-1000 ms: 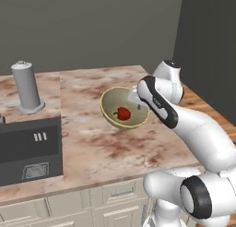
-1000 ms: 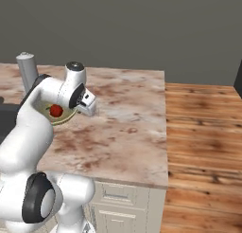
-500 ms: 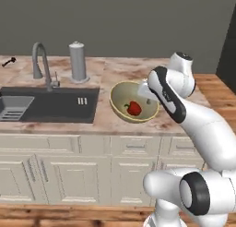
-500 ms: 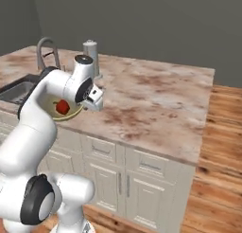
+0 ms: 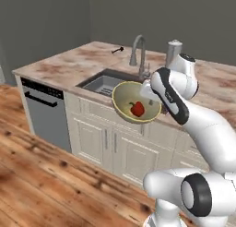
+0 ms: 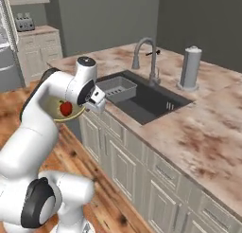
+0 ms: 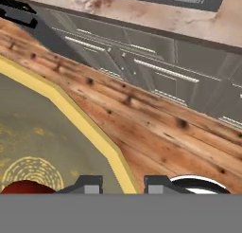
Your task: Move the cup from next to the sink to the open cabinet. Then, move the bowl with the bell pepper to the fridge to clear the area for faucet cleaning.
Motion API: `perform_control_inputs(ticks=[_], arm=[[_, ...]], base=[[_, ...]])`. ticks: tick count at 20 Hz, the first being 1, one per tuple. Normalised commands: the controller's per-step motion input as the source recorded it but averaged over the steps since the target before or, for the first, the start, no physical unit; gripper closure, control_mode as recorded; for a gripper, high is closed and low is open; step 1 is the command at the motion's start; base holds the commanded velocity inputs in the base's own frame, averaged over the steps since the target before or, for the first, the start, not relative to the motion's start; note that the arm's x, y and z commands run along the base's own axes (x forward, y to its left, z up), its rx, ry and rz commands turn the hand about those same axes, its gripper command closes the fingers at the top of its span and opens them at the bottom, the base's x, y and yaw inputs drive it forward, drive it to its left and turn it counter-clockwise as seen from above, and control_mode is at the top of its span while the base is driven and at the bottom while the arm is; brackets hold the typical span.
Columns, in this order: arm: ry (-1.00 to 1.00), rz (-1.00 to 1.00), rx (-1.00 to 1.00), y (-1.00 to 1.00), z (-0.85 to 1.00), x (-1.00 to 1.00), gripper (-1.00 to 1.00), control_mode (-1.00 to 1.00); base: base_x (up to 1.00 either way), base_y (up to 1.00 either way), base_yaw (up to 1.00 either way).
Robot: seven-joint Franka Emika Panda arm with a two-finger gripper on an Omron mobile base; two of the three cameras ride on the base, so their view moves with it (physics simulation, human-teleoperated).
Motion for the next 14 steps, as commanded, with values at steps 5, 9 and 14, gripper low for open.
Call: perform_control_inputs(ticks=[5,9,14], arm=[[0.0,0.0,0.0,0.0,0.0,0.0,1.0,1.0],[0.0,0.0,0.0,0.0,0.0,0.0,1.0,1.0],[0.0,0.0,0.0,0.0,0.0,0.0,1.0,1.0]], base=[[0.32,0.54,0.7],[0.95,0.19,0.52],[1.0,0.38,0.08]])
